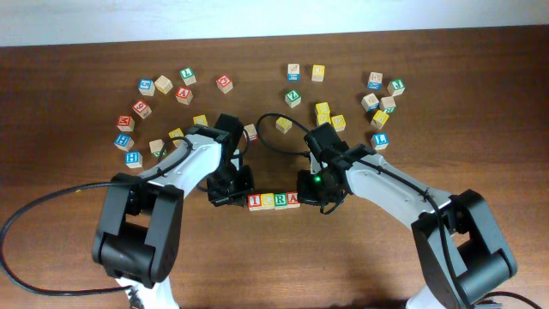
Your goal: Spell out ICRA
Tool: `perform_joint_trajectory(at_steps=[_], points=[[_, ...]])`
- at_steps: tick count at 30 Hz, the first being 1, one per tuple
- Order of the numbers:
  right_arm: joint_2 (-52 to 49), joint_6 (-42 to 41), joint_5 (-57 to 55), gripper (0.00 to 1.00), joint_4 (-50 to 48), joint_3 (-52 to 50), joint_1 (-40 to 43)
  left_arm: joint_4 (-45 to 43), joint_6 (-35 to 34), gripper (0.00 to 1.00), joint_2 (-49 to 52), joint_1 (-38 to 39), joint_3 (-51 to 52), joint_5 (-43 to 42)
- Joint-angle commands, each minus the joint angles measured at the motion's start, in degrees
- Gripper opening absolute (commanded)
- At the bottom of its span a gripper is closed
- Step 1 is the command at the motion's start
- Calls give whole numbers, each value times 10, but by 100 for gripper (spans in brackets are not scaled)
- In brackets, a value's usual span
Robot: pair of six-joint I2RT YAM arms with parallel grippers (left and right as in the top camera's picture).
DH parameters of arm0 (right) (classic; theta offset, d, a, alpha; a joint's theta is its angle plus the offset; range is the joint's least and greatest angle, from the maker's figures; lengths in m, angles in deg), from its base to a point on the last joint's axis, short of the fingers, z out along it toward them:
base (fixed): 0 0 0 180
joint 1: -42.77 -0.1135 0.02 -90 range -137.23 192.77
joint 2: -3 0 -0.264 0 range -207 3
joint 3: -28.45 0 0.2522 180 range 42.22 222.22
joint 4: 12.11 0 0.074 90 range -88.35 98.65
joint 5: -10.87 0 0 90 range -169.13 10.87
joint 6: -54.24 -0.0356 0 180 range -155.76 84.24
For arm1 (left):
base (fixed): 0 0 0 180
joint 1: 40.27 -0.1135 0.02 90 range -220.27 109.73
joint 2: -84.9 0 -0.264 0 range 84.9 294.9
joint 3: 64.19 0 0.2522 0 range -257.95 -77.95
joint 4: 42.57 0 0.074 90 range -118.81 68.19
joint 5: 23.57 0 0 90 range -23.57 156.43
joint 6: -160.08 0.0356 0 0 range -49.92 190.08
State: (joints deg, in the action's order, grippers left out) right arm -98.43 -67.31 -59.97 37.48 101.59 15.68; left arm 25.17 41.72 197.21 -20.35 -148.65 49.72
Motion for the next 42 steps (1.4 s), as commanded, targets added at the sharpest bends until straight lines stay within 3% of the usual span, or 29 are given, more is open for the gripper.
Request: perform_joint_trajectory(at_steps=[1, 10, 14, 16, 19, 23, 24, 27, 28, 29, 30, 31, 33, 35, 36, 38, 42], points=[[-7, -5, 6, 4, -5, -3, -10, -4, -5, 1, 5, 2, 4, -11], [-7, -42, 10, 4, 8, -3, -11, -2, 23, 1, 5, 2, 4, 19], [-7, -32, -8, 4, 10, -2, -7, 10, 40, 9, 5, 2, 3, 42], [-7, -22, -8, 8, 23, 3, 2, 14, 41, 19, 5, 0, 3, 53], [-7, -2, -40, 9, 74, 30, 15, 17, 41, 28, 5, -14, 1, 61], [-7, 14, -66, 11, 150, 77, 30, 56, 43, 33, 4, -50, -27, 88], [-7, 25, -65, 14, 156, 84, 35, 68, 43, 39, 4, -61, -38, 98], [-7, 33, -63, 22, 154, 90, 51, 71, 49, 94, 4, -83, -54, 99], [-7, 43, -64, 33, 151, 90, 56, 63, 49, 100, 4, -89, -54, 99], [-7, 52, -64, 53, 140, 90, 63, 51, 49, 100, 4, -90, -54, 99], [-7, 52, -66, 57, 129, 89, 72, 34, 49, 94, 4, -90, -54, 90], [-7, 52, -66, 57, 119, 89, 80, 11, 49, 79, 4, -87, -54, 75], [-7, 52, -66, 57, 110, 89, 89, -14, 49, 58, 4, -82, -54, 57], [-9, 52, -66, 50, 106, 89, 96, -62, 39, 20, 4, -64, -54, 24], [-10, 56, -68, 47, 106, 88, 96, -67, 27, 11, 5, -58, -54, 20], [-11, 59, -68, 43, 106, 82, 95, -76, 9, 0, 5, -24, -54, 21], [-13, 59, -70, 39, 107, 74, 95, -91, -25, 0, 5, 35, -54, 87]])
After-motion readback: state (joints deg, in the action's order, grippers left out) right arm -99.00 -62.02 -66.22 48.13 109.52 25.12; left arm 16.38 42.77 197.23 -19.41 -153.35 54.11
